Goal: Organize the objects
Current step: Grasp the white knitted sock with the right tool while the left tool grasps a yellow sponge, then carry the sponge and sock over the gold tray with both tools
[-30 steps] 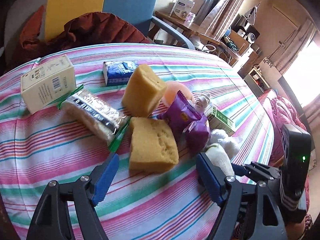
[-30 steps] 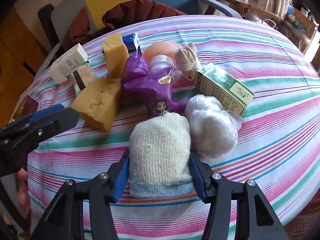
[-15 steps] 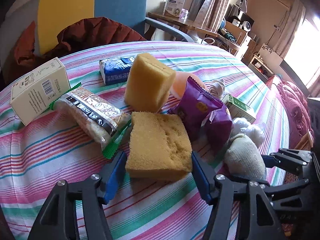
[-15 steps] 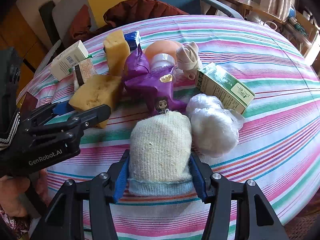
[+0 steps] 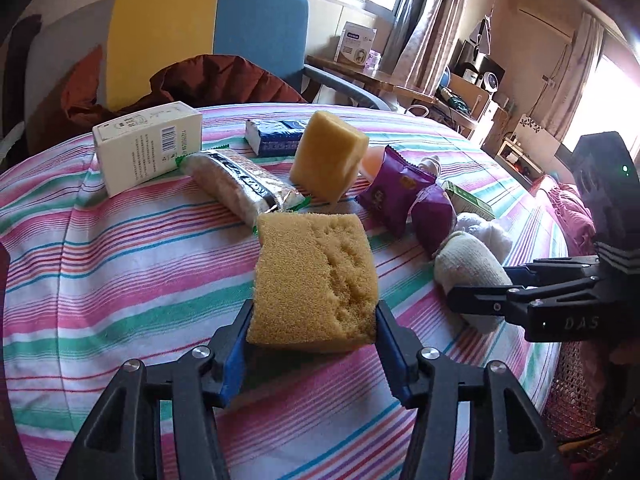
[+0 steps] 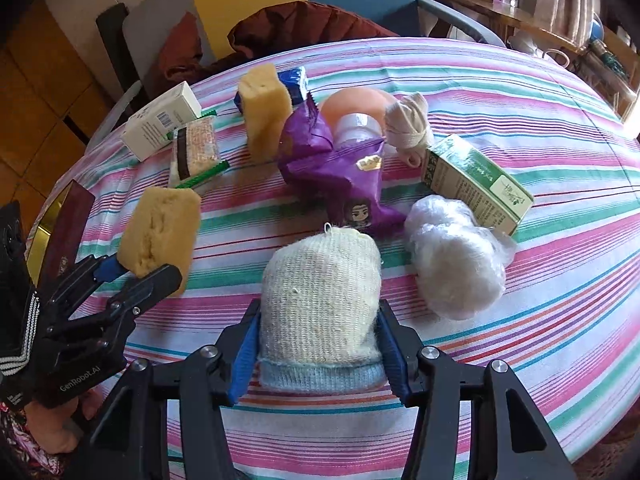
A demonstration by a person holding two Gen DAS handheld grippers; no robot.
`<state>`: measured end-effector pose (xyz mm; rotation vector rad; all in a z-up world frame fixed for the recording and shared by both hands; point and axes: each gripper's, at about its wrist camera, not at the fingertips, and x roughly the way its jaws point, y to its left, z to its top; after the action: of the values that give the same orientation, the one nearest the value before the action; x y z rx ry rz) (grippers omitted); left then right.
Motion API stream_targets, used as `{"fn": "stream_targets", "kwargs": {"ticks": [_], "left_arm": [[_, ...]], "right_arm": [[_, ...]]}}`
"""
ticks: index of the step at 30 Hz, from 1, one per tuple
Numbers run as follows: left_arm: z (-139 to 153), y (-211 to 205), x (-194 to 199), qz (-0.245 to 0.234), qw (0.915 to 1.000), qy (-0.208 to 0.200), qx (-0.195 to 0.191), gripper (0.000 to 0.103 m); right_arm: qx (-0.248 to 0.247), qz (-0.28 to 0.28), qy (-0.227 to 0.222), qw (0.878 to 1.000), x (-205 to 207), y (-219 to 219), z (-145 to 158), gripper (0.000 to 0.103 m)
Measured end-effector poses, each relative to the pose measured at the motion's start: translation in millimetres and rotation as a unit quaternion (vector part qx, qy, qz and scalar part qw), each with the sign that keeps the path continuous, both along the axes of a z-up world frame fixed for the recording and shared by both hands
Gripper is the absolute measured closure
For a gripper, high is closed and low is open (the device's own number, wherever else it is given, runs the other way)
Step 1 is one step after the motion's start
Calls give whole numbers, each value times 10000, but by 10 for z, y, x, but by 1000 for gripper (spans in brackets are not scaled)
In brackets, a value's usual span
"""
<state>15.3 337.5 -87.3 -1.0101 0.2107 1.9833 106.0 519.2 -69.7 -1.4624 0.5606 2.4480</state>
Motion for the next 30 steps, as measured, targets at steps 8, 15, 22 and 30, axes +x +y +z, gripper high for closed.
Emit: {"fn": "stream_targets", "kwargs": {"ticks": [8,15,22,30], "left_arm": [[32,-305,176,116,9999,15,5,46],[121,-689,340,187,9995,-143,195,47],[296,-1047,425,342,9988,-17,361,47],[533,-1577,257,917,9926,-132,781,47]], "right_arm": [[82,344,145,9993,-89,-215,-10,49],[-44,462,274,9985,-124,-274,-20,49],[84,572,309,9979,-159,-350,-16,49],[-38,848,532,9950,-183,-589,-9,49]]}}
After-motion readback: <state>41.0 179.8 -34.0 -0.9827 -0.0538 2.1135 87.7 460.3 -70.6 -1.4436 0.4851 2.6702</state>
